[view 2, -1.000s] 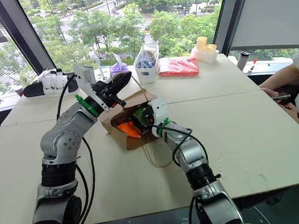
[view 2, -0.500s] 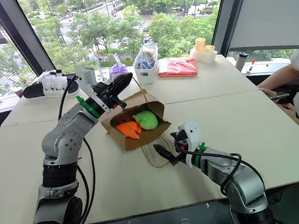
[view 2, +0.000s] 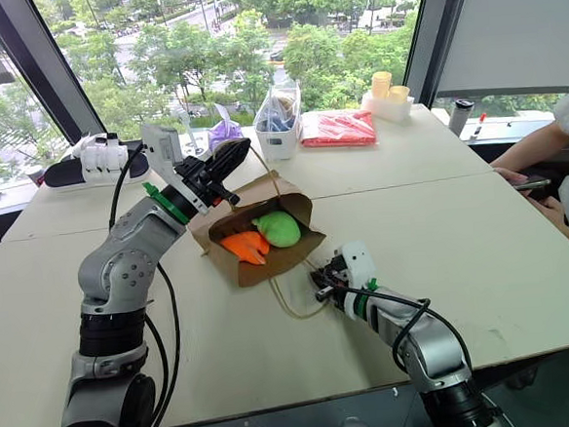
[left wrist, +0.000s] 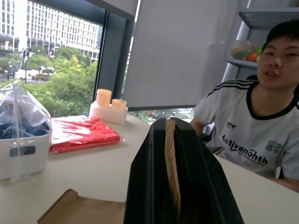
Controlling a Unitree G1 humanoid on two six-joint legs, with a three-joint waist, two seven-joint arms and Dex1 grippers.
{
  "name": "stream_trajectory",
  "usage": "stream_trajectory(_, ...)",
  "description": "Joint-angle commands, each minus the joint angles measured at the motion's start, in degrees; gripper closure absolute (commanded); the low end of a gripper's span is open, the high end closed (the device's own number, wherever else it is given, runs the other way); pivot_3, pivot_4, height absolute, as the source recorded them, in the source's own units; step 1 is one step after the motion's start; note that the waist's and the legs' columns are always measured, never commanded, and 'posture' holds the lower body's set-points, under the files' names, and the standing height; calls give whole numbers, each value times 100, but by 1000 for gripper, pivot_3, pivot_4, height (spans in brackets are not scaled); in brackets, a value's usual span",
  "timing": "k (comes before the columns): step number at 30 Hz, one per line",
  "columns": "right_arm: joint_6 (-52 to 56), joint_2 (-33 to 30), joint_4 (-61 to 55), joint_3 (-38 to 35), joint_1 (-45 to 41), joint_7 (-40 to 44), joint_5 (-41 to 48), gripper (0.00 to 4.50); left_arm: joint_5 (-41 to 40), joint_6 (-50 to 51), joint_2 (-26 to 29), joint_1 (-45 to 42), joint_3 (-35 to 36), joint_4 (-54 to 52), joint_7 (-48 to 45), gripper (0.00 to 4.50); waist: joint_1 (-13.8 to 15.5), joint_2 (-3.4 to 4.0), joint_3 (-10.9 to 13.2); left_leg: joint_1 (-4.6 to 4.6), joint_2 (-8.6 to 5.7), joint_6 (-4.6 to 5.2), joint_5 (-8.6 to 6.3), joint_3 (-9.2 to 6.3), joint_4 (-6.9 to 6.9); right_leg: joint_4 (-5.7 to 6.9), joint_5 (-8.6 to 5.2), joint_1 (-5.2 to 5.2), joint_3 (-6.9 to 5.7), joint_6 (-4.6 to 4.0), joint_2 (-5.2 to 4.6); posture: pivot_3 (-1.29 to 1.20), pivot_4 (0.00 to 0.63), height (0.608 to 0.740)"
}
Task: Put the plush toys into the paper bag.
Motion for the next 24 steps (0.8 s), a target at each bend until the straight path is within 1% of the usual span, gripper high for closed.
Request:
stream_trajectory(1, 203, -132, -806, -302, -347, 192, 395, 4466, 31, -232, 68, -160, 116, -121, -12, 4500, 4, 0, 0, 0, 0, 0, 0, -1, 0, 0, 0, 0, 0, 0, 0, 0, 150, 740)
stream_trajectory(5, 620, -210, -1072, -958, -1238, 87, 935, 4466, 233, -547, 100, -570, 78, 451, -156, 4500, 15, 0, 0, -1, -1, -1, 1, -2, 3, 0, 0, 0, -1, 0, 0, 0, 150, 740)
stream_trajectory(8, 904, -375, -964, -1436, -2025, 29, 1291, 4466, 437, -924, 127, -1078, 24, 1148, -431, 4500, 28, 0, 0, -2, -1, -2, 1, -3, 4, -1, 0, 2, -3, 0, 1, 0, 150, 740)
stream_trajectory(11, 1063, -498, -867, -1645, -2422, -10, 1477, 4466, 595, -1220, 147, -1428, 14, 1709, -621, 4500, 28, 0, 0, -5, -2, 0, 0, -4, 2, -3, 0, 1, -4, 0, -1, 0, 150, 740)
stream_trajectory(15, 1118, -544, -823, -1657, -2480, -21, 1552, 4466, 815, -1500, 153, -1576, 28, 2355, -735, 4500, 2, 0, 0, -6, -3, 8, -5, -3, -8, -5, 0, -5, -4, 1, -4, 0, 150, 740)
stream_trajectory(20, 938, -510, -773, -1370, -2021, -20, 1327, 4466, 1281, -1834, 197, -1252, -192, 2918, -990, 4500, -4, 0, 0, -18, -2, 8, -5, -1, -7, 4, 0, -22, -3, 1, -4, 0, 150, 740)
stream_trajectory(21, 935, -534, -804, -1336, -1968, -15, 1314, 4466, 1294, -1792, 205, -1211, -200, 2922, -1041, 4500, -3, 0, 0, -18, -2, 8, -5, 0, -6, 4, 0, -22, -3, 1, -4, 0, 150, 740)
stream_trajectory(24, 1014, -579, -964, -1314, -1855, -12, 1408, 4466, 1134, -1213, 316, -1020, -221, 2664, -1199, 4500, -4, 0, 0, -21, -3, 8, -5, 1, -3, 5, 1, -23, -1, 1, -5, 0, 150, 740)
